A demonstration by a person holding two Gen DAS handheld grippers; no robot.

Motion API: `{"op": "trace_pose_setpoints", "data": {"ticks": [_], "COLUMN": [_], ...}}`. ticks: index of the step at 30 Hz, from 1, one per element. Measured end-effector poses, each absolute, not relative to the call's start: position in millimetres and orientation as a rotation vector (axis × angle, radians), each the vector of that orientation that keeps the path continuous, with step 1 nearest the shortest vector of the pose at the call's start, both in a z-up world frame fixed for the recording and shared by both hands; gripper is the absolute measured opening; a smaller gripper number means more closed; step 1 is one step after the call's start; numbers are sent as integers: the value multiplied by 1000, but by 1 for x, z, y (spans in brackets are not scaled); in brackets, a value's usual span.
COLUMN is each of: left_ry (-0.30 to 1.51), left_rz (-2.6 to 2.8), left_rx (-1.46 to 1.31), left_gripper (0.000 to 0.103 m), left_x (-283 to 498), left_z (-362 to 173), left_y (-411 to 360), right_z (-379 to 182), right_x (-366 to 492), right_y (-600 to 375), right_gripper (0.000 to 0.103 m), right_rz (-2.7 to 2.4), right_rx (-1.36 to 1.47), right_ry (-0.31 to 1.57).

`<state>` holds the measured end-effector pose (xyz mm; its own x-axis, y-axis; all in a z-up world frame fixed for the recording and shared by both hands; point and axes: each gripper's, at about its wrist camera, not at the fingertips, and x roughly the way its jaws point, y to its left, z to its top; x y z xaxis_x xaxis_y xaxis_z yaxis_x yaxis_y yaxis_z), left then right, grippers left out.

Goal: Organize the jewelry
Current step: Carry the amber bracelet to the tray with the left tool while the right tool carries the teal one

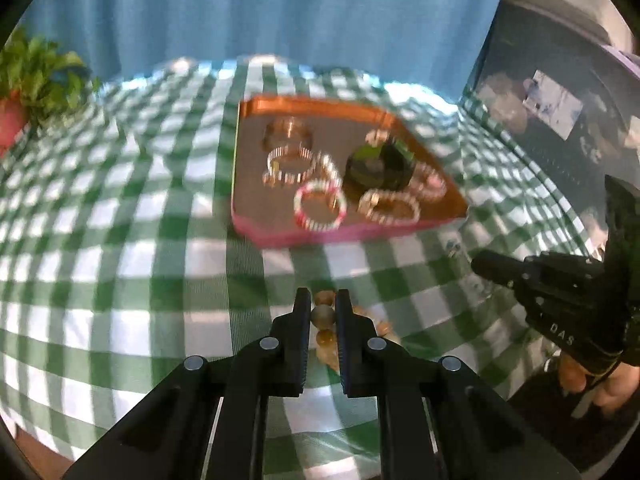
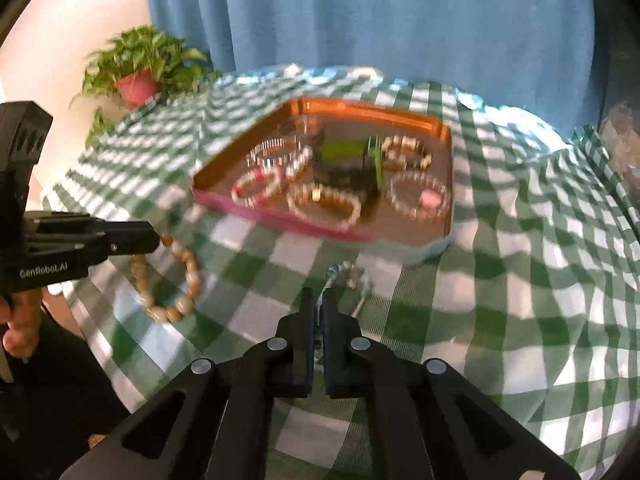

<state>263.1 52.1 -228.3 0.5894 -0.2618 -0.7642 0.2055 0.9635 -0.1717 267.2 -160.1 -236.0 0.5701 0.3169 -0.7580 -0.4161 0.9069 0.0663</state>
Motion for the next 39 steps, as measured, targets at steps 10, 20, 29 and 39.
{"op": "trace_pose_setpoints", "data": {"ticks": [10,20,29,39], "left_ry": [845,700,554,459], "left_rz": [-226,-207,-236,-267], "left_rx": [-86,-75,-104,-101], "left_gripper": [12,12,12,12], "left_x": [244,214,205,223], "left_z": [-177,-97,-40,-21], "left_y": [33,26,24,26], "right_z": [-176,-111,-51,-25], "right_x": [249,209,194,214], "right_y": [-152,-149,-149,-148], "right_gripper": [2,2,2,2], "right_rz": [434,412,419,438], "right_rx": [-63,-51,-45,-26], "right_ry": [758,633,499,414]}}
